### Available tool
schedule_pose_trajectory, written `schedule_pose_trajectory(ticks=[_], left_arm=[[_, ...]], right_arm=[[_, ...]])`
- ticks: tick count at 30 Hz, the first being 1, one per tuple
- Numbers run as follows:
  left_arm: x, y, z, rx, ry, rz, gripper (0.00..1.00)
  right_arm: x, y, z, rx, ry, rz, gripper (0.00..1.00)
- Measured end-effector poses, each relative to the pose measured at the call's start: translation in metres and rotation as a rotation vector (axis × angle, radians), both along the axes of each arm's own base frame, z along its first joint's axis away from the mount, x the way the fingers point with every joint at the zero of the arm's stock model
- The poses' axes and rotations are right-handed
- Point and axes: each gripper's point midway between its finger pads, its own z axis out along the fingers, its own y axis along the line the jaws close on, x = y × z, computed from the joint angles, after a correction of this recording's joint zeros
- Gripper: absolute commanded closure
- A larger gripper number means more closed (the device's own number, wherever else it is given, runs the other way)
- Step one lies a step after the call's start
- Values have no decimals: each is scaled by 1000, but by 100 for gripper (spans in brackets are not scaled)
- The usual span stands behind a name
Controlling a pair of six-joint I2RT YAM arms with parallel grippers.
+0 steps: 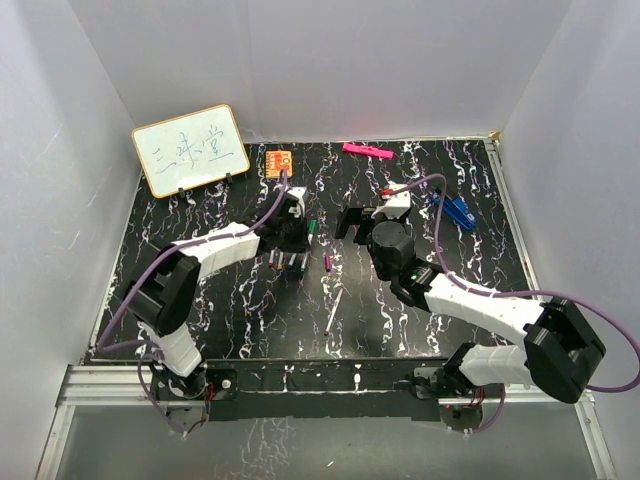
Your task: Insert the pens into the pen caps
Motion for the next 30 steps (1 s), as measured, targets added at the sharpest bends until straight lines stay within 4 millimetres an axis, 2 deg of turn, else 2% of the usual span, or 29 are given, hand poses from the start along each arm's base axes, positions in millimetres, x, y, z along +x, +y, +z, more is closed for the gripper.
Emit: schedule_pose_trajectory(ticks=[5,11,19,26,30], left_arm=[[0,-4,-11,9,34,-13,100],[-5,0,-29,46,93,-9,99],[3,-5,-32,55,118,6,84],[-1,1,-40,85,146,36,81],[0,1,-40,84,147,44,77]], right_arm=[[0,3,-6,-4,14,12,2],[0,4,-24,-33,66,11,2],[-2,4,-44,-65,137,3,2],[-8,0,-68,-96,221,-9,2],[-16,-2,-89,-121,297,-8,7]])
